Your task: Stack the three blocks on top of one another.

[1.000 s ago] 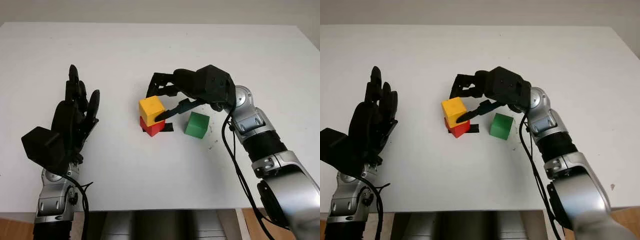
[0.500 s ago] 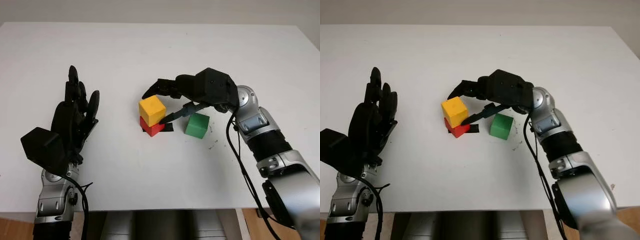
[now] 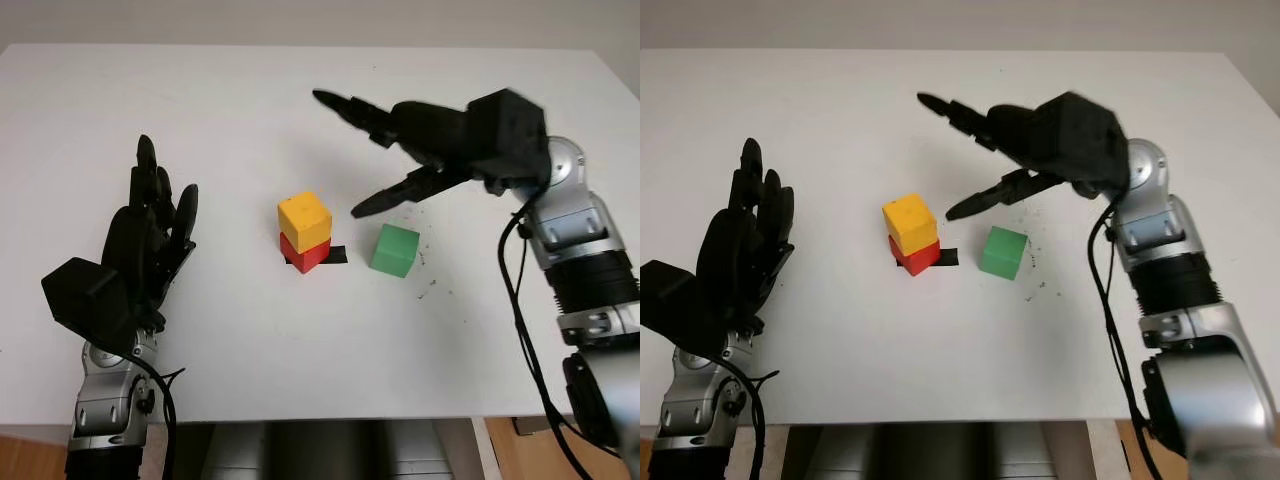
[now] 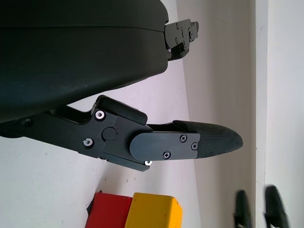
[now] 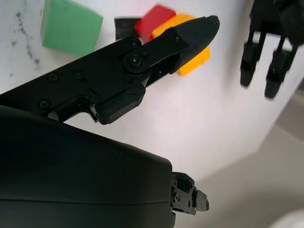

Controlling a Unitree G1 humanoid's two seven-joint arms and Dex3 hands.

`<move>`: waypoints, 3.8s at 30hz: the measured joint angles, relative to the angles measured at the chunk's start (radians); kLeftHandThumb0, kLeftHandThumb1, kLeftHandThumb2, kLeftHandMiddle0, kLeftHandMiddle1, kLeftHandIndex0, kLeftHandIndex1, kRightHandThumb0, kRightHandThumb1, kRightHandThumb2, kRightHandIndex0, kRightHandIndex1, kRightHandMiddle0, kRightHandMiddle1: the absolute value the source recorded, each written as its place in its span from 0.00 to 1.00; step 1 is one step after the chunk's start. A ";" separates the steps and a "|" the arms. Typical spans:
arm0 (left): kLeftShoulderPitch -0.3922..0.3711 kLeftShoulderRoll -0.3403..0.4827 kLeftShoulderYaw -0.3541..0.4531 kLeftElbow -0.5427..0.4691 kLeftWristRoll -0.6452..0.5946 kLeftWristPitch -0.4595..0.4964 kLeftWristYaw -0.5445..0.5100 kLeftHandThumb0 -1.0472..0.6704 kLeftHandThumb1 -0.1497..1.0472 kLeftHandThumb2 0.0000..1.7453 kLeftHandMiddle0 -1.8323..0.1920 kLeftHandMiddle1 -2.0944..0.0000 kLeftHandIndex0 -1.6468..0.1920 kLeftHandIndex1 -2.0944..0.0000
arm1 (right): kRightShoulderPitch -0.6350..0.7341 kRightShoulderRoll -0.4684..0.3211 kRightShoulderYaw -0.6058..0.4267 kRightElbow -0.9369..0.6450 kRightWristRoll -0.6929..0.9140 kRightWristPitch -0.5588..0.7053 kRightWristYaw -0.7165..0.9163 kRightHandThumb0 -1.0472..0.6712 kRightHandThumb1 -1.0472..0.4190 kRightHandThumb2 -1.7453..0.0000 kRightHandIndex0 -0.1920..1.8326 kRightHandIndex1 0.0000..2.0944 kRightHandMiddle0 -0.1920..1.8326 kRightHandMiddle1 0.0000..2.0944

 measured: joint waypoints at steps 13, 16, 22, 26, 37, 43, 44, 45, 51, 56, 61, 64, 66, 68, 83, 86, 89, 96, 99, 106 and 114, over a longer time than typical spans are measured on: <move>0.003 0.004 0.005 -0.001 -0.023 -0.001 -0.020 0.15 1.00 0.32 1.00 1.00 1.00 1.00 | 0.037 -0.251 0.050 0.013 -0.193 -0.369 0.037 0.29 0.16 0.97 0.18 0.04 0.27 0.04; 0.002 0.004 0.005 0.000 -0.023 -0.001 -0.020 0.15 1.00 0.33 1.00 1.00 1.00 1.00 | 0.037 -0.274 0.096 0.026 -0.277 -0.449 0.031 0.30 0.16 0.97 0.18 0.03 0.27 0.04; 0.002 0.005 0.005 0.002 -0.023 -0.001 -0.027 0.16 1.00 0.33 1.00 1.00 1.00 1.00 | 0.037 -0.283 0.149 0.032 -0.400 -0.577 -0.042 0.33 0.19 0.98 0.19 0.03 0.30 0.04; -0.001 0.005 0.005 0.006 -0.023 -0.002 -0.027 0.16 1.00 0.31 1.00 1.00 1.00 1.00 | 0.037 -0.281 0.173 0.062 -0.434 -0.629 -0.098 0.34 0.19 0.97 0.20 0.03 0.31 0.04; -0.004 0.005 0.004 0.010 -0.023 -0.008 -0.027 0.16 1.00 0.30 1.00 1.00 1.00 1.00 | 0.056 -0.239 0.213 0.097 -0.450 -0.668 -0.192 0.37 0.16 0.97 0.21 0.03 0.32 0.04; -0.003 0.005 0.005 0.009 -0.023 -0.008 -0.026 0.16 1.00 0.30 1.00 1.00 1.00 1.00 | 0.055 -0.219 0.223 0.173 -0.478 -0.739 -0.274 0.37 0.17 0.97 0.24 0.04 0.36 0.05; -0.003 0.005 0.004 0.009 -0.023 -0.007 -0.025 0.16 1.00 0.29 1.00 1.00 1.00 1.00 | 0.055 -0.219 0.223 0.185 -0.481 -0.749 -0.284 0.37 0.16 0.97 0.24 0.04 0.36 0.06; -0.003 0.005 0.004 0.008 -0.023 -0.007 -0.025 0.16 1.00 0.29 1.00 1.00 1.00 1.00 | 0.055 -0.218 0.223 0.196 -0.487 -0.760 -0.299 0.38 0.17 0.97 0.25 0.05 0.38 0.06; -0.002 0.005 0.004 0.006 -0.023 -0.007 -0.023 0.15 1.00 0.29 1.00 1.00 1.00 1.00 | 0.054 -0.214 0.231 0.253 -0.526 -0.820 -0.371 0.40 0.16 0.97 0.28 0.06 0.41 0.08; 0.002 0.005 0.005 0.001 -0.030 -0.005 -0.022 0.16 1.00 0.28 1.00 1.00 1.00 1.00 | 0.049 -0.214 0.245 0.274 -0.570 -0.841 -0.415 0.41 0.16 0.97 0.29 0.06 0.44 0.09; 0.004 0.005 0.005 -0.001 -0.030 -0.002 -0.020 0.16 1.00 0.28 1.00 1.00 1.00 1.00 | 0.040 -0.214 0.251 0.277 -0.586 -0.843 -0.425 0.43 0.16 0.97 0.30 0.05 0.47 0.11; 0.004 0.005 0.005 -0.002 -0.030 0.003 -0.019 0.15 1.00 0.27 1.00 1.00 1.00 1.00 | 0.039 -0.214 0.251 0.279 -0.586 -0.843 -0.431 0.43 0.16 0.97 0.31 0.06 0.50 0.13; 0.004 0.005 0.005 -0.002 -0.029 0.005 -0.019 0.15 1.00 0.27 1.00 1.00 1.00 1.00 | 0.037 -0.214 0.251 0.286 -0.591 -0.848 -0.448 0.42 0.16 0.97 0.33 0.05 0.49 0.24; 0.004 0.007 0.004 -0.002 -0.026 0.005 -0.020 0.15 1.00 0.27 1.00 1.00 1.00 1.00 | 0.037 -0.214 0.253 0.291 -0.599 -0.857 -0.466 0.42 0.14 0.97 0.35 0.04 0.44 0.41; 0.004 0.006 0.002 -0.003 -0.019 0.006 -0.011 0.14 1.00 0.25 1.00 1.00 1.00 1.00 | -0.019 -0.167 0.219 0.381 -0.352 -0.675 -0.299 0.42 0.10 0.97 0.33 0.02 0.32 0.63; 0.004 0.004 0.001 -0.003 -0.019 0.006 -0.008 0.14 1.00 0.25 1.00 1.00 1.00 1.00 | -0.043 -0.147 0.190 0.403 -0.264 -0.596 -0.233 0.39 0.10 0.97 0.34 0.02 0.33 0.64; 0.004 0.003 0.000 -0.003 -0.019 0.006 -0.006 0.14 1.00 0.25 1.00 1.00 1.00 1.00 | -0.062 -0.117 0.163 0.432 -0.194 -0.531 -0.184 0.38 0.10 0.97 0.33 0.02 0.32 0.67; 0.004 -0.001 0.000 -0.003 -0.020 0.006 -0.005 0.15 1.00 0.24 1.00 1.00 1.00 1.00 | -0.093 -0.066 0.117 0.430 -0.074 -0.335 -0.058 0.37 0.08 0.97 0.30 0.00 0.28 0.73; 0.004 -0.001 0.000 -0.002 -0.020 0.006 -0.005 0.15 1.00 0.25 1.00 1.00 1.00 1.00 | -0.111 -0.044 0.091 0.421 -0.031 -0.254 -0.028 0.38 0.09 0.97 0.30 0.00 0.27 0.75; 0.003 0.000 0.002 0.021 -0.020 -0.003 -0.005 0.14 1.00 0.25 1.00 0.99 1.00 1.00 | -0.199 0.027 0.071 0.448 0.022 -0.222 0.041 0.38 0.10 0.97 0.29 0.00 0.27 0.80; -0.005 0.010 0.011 0.038 -0.022 -0.007 -0.013 0.15 1.00 0.25 1.00 1.00 1.00 1.00 | -0.351 0.073 0.133 0.507 -0.061 -0.225 0.082 0.36 0.12 0.97 0.33 0.02 0.31 0.77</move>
